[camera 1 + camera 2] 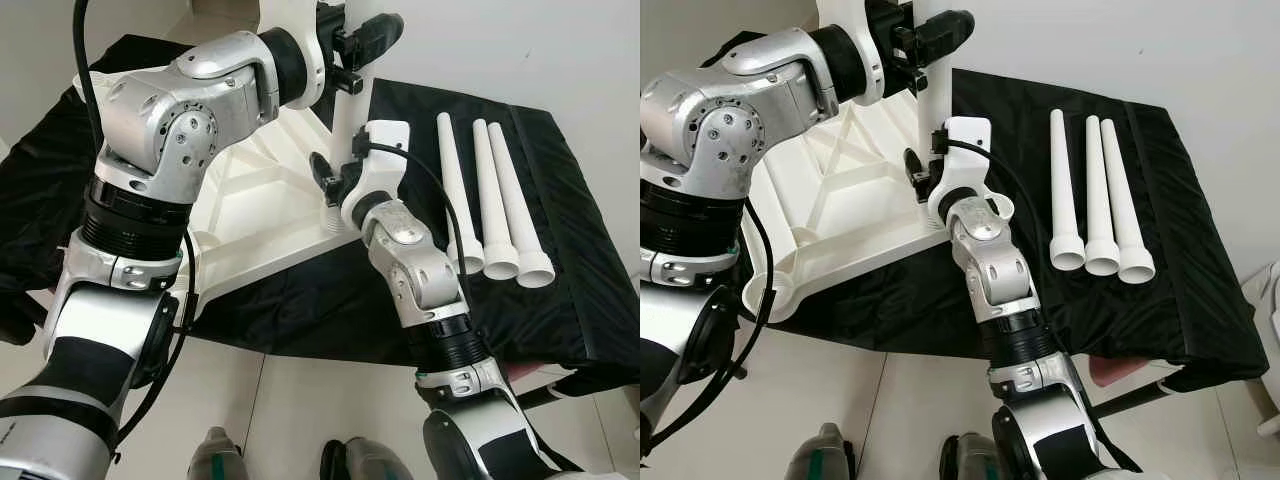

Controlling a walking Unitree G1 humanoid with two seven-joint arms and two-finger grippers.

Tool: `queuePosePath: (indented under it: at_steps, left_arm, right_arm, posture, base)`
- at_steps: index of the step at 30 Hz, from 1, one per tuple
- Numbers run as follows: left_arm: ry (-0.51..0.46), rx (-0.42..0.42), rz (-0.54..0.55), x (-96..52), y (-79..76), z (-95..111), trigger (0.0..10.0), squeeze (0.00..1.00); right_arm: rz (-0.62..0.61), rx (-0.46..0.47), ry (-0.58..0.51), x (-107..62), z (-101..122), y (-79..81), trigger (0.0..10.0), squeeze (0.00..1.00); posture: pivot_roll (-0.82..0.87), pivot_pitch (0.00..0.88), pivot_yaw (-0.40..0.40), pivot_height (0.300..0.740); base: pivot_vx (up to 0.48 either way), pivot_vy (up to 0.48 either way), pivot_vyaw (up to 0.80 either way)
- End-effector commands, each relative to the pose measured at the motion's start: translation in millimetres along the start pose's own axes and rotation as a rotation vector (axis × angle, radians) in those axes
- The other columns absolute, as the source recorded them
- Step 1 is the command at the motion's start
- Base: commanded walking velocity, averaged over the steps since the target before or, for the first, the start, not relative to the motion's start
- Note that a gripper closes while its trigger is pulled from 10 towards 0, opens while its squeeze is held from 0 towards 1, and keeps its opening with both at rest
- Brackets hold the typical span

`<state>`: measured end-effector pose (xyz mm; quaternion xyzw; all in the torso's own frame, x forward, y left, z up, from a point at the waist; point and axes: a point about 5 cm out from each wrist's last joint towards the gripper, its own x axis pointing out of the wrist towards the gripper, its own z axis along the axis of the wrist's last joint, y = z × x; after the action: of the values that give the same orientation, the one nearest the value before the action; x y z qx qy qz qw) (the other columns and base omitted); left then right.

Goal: Building children table

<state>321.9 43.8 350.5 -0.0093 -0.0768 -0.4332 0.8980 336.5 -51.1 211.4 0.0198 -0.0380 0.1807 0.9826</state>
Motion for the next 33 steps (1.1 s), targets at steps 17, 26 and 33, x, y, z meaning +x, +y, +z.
queuePosePath:
  at_steps: [17,26,33]
  left_arm:
    - [-0.053,-0.053,-0.201,-1.4,-25.0,7,10.0,1.00]
    - [-0.068,-0.061,-0.215,-3.4,-27.4,8,10.0,1.00]
    - [-0.076,-0.039,-0.087,-12.8,-7.9,3,10.0,0.53]
  right_arm:
    - [0.005,0.090,0.027,1.8,-3,-3.5,10.0,0.00]
    - [-0.021,0.098,0.024,4.2,-3,-9.5,10.0,0.00]
    - [-0.087,0.105,-0.006,6.6,3,-30.7,10.0,0.00]
  posture:
    - [0.03,0.002,-0.067,0.740]
    - [0.04,0.000,-0.067,0.740]
    - [0.04,0.000,-0.069,0.740]
  base:
    - [0.000,0.000,0.00]
    - [0.000,0.000,0.00]
    - [0.000,0.000,0.00]
